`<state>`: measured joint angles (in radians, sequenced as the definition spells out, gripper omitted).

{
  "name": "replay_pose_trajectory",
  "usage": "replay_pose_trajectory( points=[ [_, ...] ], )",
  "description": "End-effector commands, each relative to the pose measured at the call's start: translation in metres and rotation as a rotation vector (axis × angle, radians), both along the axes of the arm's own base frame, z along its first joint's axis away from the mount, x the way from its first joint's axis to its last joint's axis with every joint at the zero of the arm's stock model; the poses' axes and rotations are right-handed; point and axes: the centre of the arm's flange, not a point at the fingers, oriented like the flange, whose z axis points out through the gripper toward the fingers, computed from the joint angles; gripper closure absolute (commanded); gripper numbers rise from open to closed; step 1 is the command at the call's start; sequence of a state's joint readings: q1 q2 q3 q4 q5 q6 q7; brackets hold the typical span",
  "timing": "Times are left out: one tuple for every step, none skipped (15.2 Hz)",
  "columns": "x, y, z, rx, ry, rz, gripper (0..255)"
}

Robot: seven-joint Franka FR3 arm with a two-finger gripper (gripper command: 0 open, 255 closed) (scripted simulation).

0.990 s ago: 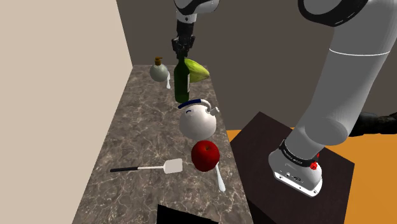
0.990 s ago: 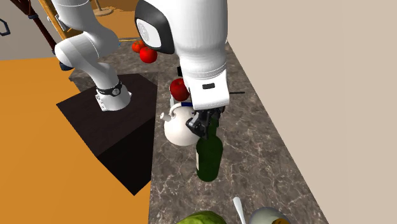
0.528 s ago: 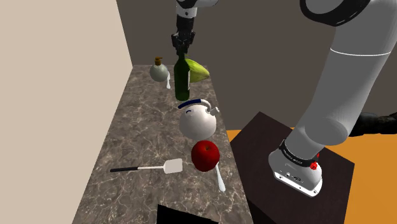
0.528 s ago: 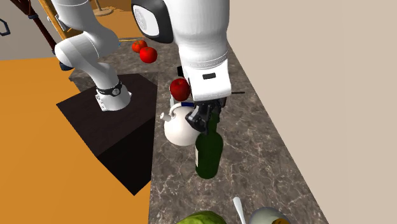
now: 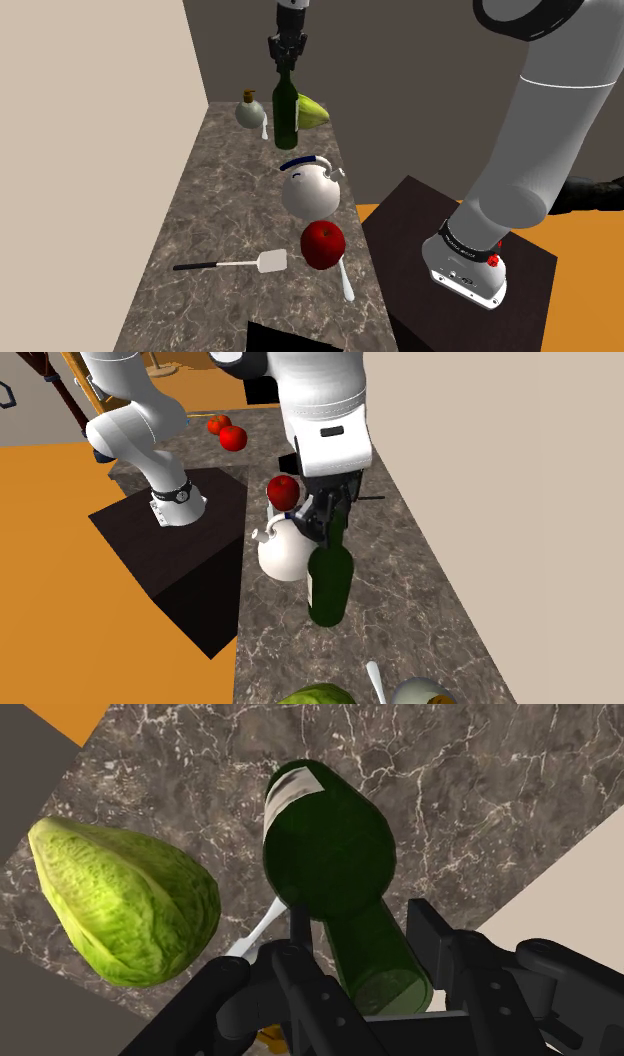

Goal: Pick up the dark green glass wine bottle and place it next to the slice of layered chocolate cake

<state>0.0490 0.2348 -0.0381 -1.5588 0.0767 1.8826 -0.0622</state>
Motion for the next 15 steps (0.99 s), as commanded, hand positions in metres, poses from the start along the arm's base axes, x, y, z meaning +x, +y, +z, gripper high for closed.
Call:
replay_pose_trajectory(
  points=[
    [0.000,-0.001,0.010,0.000,0.000,0.000,255],
    [0.000,-0.001,0.016,0.000,0.000,0.000,255],
    [0.000,-0.001,0.021,0.000,0.000,0.000,255],
    [0.000,-0.001,0.026,0.000,0.000,0.000,255],
    [0.000,-0.001,0.032,0.000,0.000,0.000,255],
    [0.000,-0.001,0.037,0.000,0.000,0.000,255],
    [0.000,-0.001,0.042,0.000,0.000,0.000,255],
    [0.000,-0.001,0.047,0.000,0.000,0.000,255],
    [0.000,-0.001,0.053,0.000,0.000,0.000,255],
    [0.000,-0.001,0.058,0.000,0.000,0.000,255],
    [0.000,-0.001,0.063,0.000,0.000,0.000,255],
    [0.000,-0.001,0.069,0.000,0.000,0.000,255],
    [0.000,-0.001,0.074,0.000,0.000,0.000,255],
    [0.000,-0.001,0.079,0.000,0.000,0.000,255],
    [0.000,-0.001,0.084,0.000,0.000,0.000,255]
  ],
)
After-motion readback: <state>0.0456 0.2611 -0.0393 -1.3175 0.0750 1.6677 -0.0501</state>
